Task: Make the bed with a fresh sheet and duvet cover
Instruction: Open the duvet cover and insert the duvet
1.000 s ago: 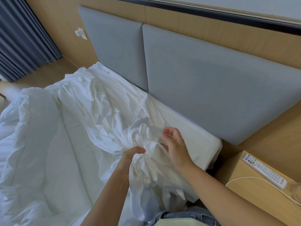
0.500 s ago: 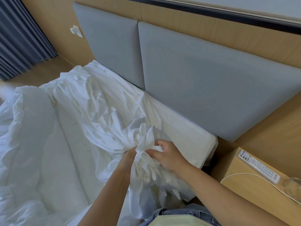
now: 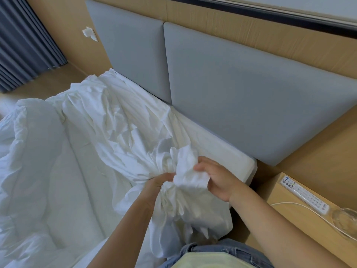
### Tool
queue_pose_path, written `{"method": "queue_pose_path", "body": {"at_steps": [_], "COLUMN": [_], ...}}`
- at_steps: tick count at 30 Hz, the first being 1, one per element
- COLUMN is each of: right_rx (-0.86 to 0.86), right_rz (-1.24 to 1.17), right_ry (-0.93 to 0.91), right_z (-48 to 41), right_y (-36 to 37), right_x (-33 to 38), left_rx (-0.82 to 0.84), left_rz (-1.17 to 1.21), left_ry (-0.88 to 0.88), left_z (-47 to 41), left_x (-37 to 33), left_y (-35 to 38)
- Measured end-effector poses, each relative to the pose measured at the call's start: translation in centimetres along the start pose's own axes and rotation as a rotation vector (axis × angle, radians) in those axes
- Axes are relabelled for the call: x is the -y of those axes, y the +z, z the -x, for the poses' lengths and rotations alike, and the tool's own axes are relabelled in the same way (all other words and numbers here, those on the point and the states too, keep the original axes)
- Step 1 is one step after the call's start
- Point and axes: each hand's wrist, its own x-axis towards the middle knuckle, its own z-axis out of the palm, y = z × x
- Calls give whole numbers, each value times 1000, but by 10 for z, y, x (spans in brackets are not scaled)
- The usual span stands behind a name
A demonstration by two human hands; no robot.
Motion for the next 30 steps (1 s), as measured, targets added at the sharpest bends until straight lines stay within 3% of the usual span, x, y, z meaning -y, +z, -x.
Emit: {"method": "queue_pose_path", "body": {"at_steps": [3, 9, 12, 16, 20, 22, 26, 28, 30], "right_rx": [53, -174, -180, -252, -534, -495, -313, -295, -240], "right_rz": [296, 549, 450, 108, 89, 57, 149, 242, 186], "right_ry": [29, -180, -155, -119, -187, -161, 152, 190, 154], "right_z": [2, 3, 3, 1, -5, -7, -13, -14, -10], "right_y": [14, 27, 22, -8, -52, -56, -31, -24, -23], "right_x": [-12, -29, -25, -3, 15, 16, -8, -21, -22], "left_rx": [44, 82, 40, -34, -69, -46, 1, 8, 0], "left_rz": [3, 4, 23, 97, 178, 161, 131, 115, 104], "left_ry": [9, -43, -32, -9, 6, 10, -28, -43, -40], "left_z": [-3, 2, 3, 4, 0, -1, -2, -1, -3], "left_x": [6, 6, 7, 2, -1, 0, 7, 10, 12], "left_y": [4, 3, 2, -6, -18, -19, -12, -11, -13]}}
